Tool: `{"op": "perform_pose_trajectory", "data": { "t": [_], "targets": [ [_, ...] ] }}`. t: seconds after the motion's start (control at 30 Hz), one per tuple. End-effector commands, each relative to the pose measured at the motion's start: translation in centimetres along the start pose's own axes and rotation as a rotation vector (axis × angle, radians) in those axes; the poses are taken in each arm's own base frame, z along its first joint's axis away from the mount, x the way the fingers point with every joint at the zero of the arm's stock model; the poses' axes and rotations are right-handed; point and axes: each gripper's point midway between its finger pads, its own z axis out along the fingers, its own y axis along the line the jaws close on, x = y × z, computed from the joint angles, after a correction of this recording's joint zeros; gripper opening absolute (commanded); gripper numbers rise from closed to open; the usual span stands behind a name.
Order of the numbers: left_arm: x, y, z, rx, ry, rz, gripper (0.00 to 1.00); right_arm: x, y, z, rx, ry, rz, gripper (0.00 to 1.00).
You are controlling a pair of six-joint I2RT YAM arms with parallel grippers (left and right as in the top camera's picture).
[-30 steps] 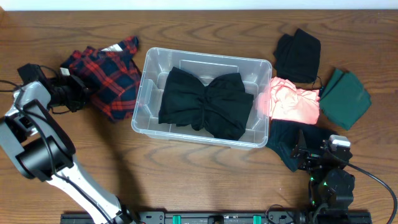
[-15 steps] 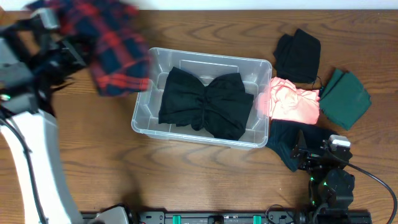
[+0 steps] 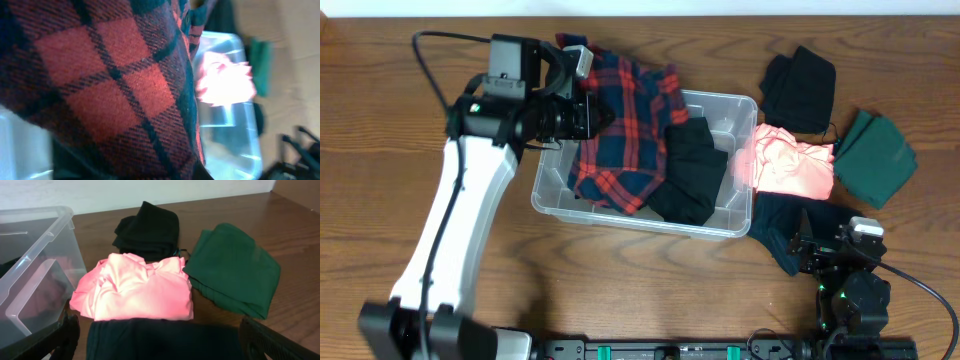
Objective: Pack container
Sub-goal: 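Carry the plaid shirt with the left gripper into the bin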
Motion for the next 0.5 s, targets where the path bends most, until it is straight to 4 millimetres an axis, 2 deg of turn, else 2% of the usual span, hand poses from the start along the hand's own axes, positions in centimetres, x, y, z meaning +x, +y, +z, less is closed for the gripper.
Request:
{"op": "perform_pose_trajectory", "data": {
  "t": [0.0, 0.13, 0.27, 0.33, 0.4, 0.43, 0.47],
  "targets": [
    [0.1, 3.1, 2.2, -0.094, 0.042, 0.011, 0.06, 0.0, 0.2, 0.0, -0.007, -0.002, -0.016, 0.99],
    [2.3, 6.1, 6.2, -0.118, 0.171, -0.060, 0.06, 0.0, 0.2, 0.0, -0.007, -0.002, -0.016, 0.99],
    [4.4, 8.0, 8.7, -0.137, 0.265, -0.139, 0.06, 0.0, 0.2, 0.0, -0.007, -0.002, -0.016, 0.99],
    [4.9, 9.3, 9.0, -0.204, 0.280, -0.188, 0.08, 0.0, 0.2, 0.0, -0.007, -0.002, -0.016, 0.99],
    [5.4, 11.2, 8.3, -0.331, 0.283, -0.227, 0.12, 0.0, 0.2, 0.0, -0.008, -0.002, -0.016, 0.99],
    [5.5, 11.9, 7.9, -0.382, 0.281, -0.241, 0.17, 0.0, 0.2, 0.0, -0.007, -0.002, -0.016, 0.99],
    [5.7, 12.4, 7.5, -0.418, 0.282, -0.246, 0.17, 0.1, 0.2, 0.0, -0.007, -0.001, -0.016, 0.99]
  ]
}}
